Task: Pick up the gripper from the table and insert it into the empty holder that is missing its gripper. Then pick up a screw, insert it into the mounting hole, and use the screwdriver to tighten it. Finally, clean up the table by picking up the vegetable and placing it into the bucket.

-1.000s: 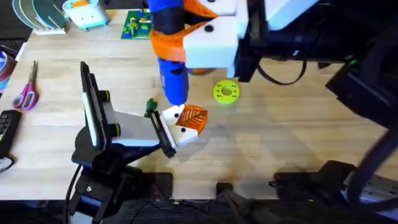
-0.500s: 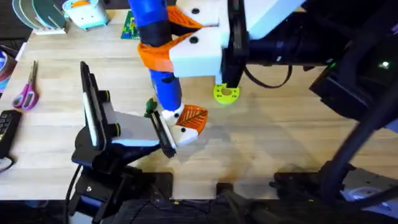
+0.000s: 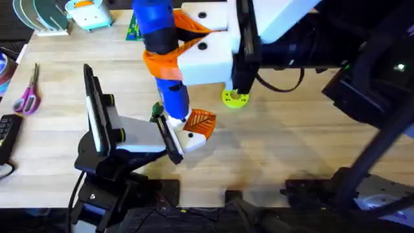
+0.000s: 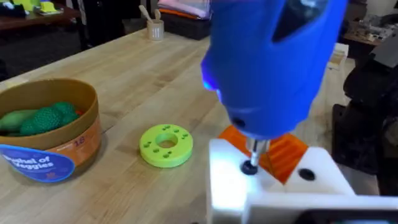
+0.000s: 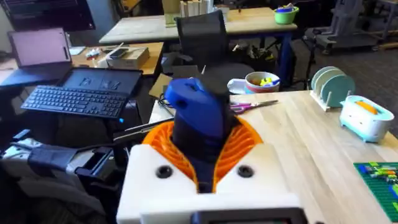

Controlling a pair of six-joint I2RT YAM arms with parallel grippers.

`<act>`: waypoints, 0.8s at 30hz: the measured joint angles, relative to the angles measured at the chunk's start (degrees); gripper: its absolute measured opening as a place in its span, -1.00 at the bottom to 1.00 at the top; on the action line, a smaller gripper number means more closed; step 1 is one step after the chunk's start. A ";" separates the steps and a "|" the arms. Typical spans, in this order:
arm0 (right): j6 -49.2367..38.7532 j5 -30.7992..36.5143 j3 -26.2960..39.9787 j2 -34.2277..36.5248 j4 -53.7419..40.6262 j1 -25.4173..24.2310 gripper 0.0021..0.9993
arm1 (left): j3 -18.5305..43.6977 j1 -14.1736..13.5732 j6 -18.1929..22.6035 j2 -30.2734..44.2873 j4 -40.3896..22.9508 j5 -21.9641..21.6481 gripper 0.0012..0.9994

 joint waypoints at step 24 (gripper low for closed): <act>-0.10 -0.37 0.00 0.00 -0.53 -1.06 -0.85 | 0.00 0.00 0.00 0.00 0.00 0.00 -0.98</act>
